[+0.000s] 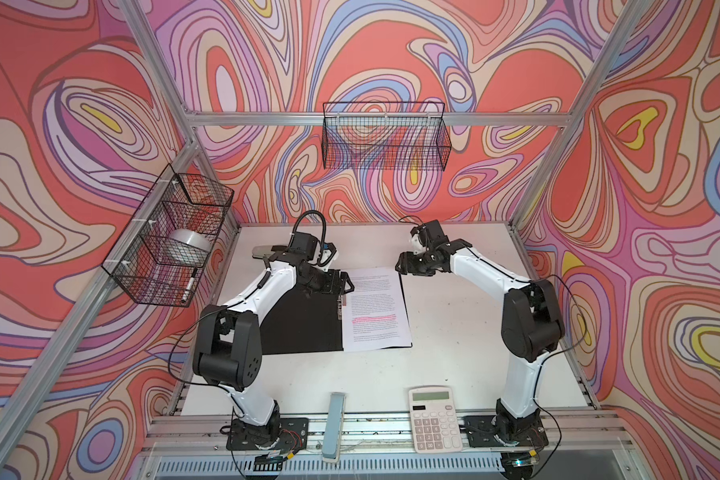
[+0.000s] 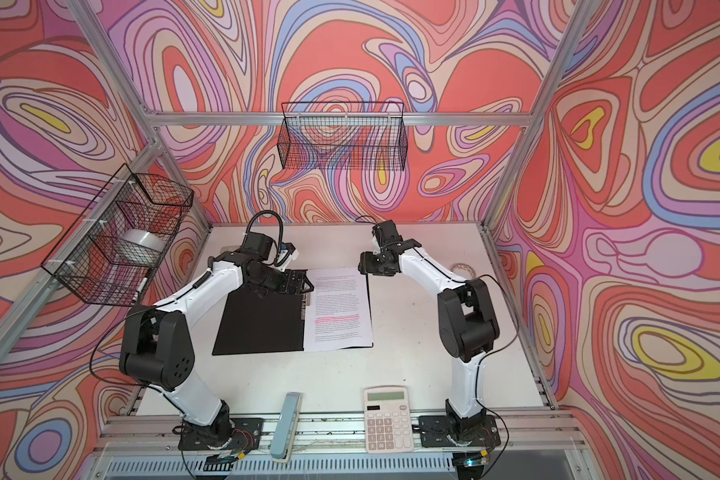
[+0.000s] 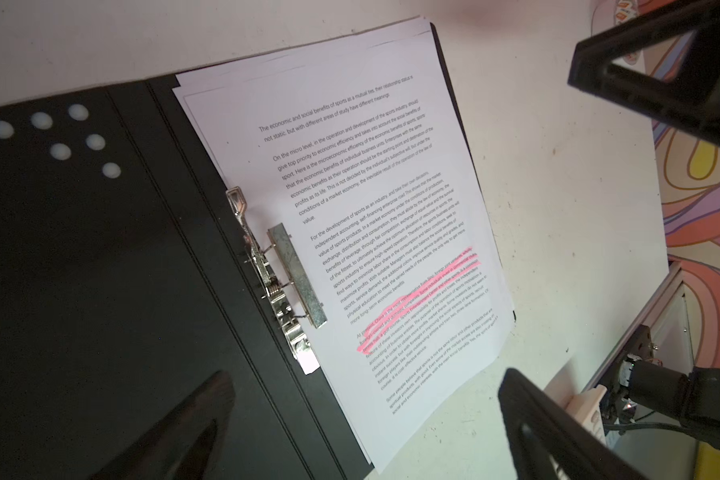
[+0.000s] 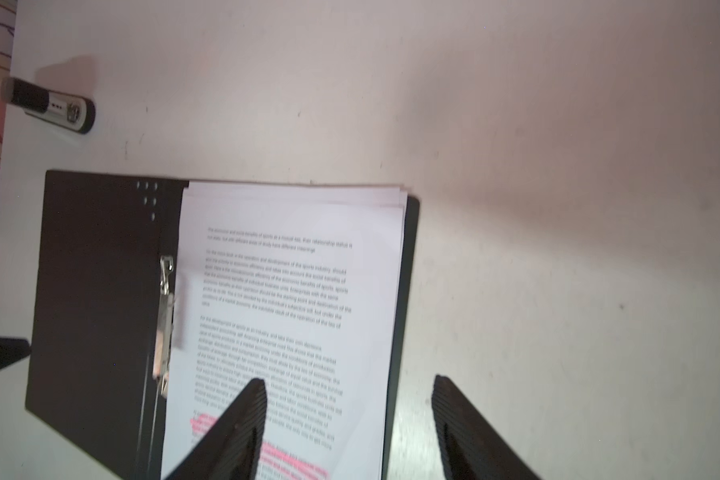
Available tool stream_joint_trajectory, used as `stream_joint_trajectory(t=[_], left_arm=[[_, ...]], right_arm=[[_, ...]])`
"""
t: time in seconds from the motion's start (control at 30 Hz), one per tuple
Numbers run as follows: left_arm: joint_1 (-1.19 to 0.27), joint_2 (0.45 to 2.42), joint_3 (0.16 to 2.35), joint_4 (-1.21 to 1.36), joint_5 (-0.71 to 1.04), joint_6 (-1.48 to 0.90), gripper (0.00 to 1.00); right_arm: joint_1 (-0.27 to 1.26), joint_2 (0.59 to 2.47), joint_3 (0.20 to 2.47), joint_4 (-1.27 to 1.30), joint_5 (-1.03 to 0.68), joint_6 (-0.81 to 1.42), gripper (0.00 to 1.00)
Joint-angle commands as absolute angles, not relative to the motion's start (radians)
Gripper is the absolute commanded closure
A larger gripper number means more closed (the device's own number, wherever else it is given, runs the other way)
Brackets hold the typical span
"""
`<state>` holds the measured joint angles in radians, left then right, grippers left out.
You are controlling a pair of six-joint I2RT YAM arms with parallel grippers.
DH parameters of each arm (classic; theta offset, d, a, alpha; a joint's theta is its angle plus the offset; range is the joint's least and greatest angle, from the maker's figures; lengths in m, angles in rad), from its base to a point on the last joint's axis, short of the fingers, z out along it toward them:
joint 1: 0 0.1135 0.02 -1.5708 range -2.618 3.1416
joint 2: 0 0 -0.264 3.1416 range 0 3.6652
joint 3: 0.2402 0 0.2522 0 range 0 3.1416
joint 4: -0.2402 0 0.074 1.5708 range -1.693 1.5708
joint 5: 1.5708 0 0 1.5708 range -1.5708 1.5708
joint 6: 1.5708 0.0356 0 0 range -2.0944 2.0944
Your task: Put the files into the folder
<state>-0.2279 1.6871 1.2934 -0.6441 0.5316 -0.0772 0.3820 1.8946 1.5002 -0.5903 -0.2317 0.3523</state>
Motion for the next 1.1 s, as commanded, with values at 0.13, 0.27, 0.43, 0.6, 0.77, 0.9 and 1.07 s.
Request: stream_joint_trajectory(t=[0.13, 0.27, 0.43, 0.6, 0.77, 0.9, 1.07], left_arm=[[-0.222, 1.680, 1.259, -0.695, 0.509, -0.048, 0.00], [-0.221, 1.683, 1.247, -0.671, 0.503, -0.057, 0.00], [-0.219, 1.702, 1.236, -0.651, 0.507, -0.061, 0.00], [-0.218, 1.713, 1.220, -0.634, 0.532, -0.055, 0.00], [-0.218, 1.711, 1.210, -0.632, 0.539, -0.039, 0.00], [-0.218, 1.706, 1.203, -0.630, 0.541, -0.032, 0.00], [-0.218, 1.709, 1.201, -0.629, 0.544, -0.034, 0.00]], right_arm=[[0.404, 1.756, 1.253, -0.614, -0.337, 0.437, 0.41], [0.436, 1.709, 1.178, -0.619, -0.335, 0.456, 0.42], [0.473, 1.688, 1.115, -0.633, -0.331, 0.475, 0.47], [0.501, 1.689, 1.075, -0.647, -0.304, 0.492, 0.48], [0.529, 1.701, 1.051, -0.637, -0.313, 0.503, 0.49], [0.552, 1.713, 1.048, -0.636, -0.308, 0.514, 0.48], [0.567, 1.738, 1.048, -0.632, -0.301, 0.517, 0.48]])
